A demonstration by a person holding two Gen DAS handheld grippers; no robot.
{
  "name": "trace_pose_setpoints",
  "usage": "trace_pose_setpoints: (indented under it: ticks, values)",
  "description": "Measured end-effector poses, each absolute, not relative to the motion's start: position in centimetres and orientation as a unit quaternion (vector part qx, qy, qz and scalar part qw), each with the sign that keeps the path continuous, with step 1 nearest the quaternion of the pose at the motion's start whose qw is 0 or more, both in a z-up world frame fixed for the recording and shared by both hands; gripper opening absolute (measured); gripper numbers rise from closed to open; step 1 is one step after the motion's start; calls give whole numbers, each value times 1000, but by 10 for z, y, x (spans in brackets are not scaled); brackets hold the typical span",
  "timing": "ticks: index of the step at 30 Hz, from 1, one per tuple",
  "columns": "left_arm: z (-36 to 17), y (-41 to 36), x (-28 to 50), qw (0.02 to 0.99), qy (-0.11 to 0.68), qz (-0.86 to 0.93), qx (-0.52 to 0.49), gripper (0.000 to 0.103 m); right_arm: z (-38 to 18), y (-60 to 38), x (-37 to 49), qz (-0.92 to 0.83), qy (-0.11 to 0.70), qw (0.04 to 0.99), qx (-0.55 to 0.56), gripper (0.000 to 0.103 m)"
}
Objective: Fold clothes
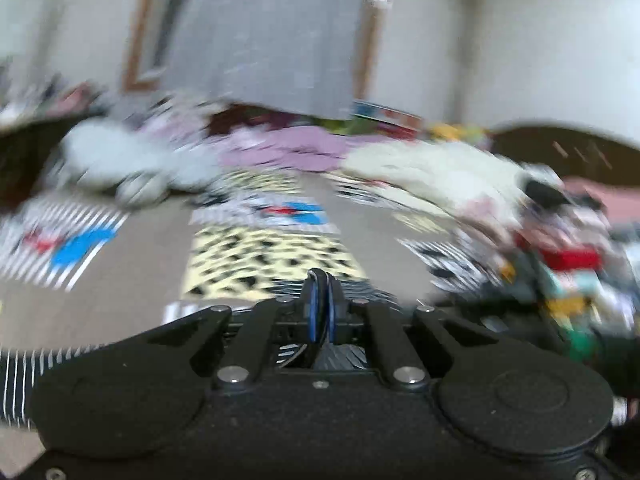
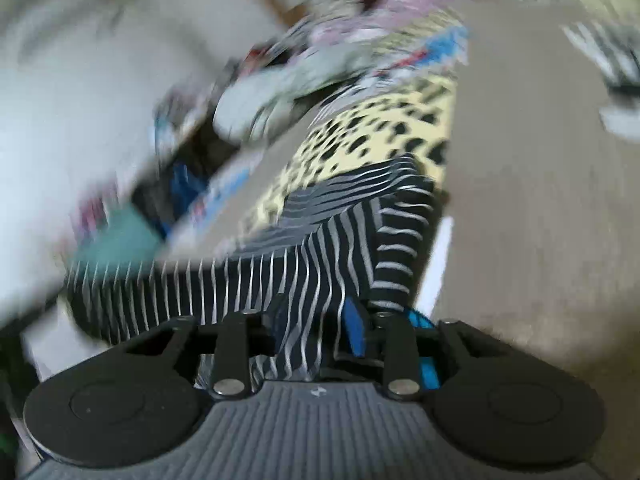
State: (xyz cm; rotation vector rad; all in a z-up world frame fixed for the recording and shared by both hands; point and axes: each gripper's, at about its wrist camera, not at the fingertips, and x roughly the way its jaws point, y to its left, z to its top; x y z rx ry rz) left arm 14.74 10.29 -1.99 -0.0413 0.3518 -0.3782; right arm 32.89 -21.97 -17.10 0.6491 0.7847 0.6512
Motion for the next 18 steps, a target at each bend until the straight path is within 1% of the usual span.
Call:
trace_pose_setpoints:
  ticks: [3, 4, 6, 9, 11, 18]
  values:
    - [-21, 69, 127, 958, 165, -232, 31, 3, -179, -233, 344, 288, 360, 799, 385, 40]
    - [-23, 58, 120, 954, 163, -247, 46, 3, -183, -235, 350, 286, 365, 786, 408, 45]
    - [-27, 40, 109, 946, 159, -274, 69, 3, -189, -237, 360, 276, 375, 772, 433, 50]
    - [-40, 18, 98, 933, 161, -305, 107, 3, -195, -240, 371, 258, 381, 760, 459, 50]
    - [-51, 4, 91, 922, 167, -324, 127, 3, -197, -243, 375, 254, 380, 754, 473, 53]
    - [-85, -24, 71, 896, 192, -370, 154, 3, -193, -238, 382, 263, 385, 766, 443, 51]
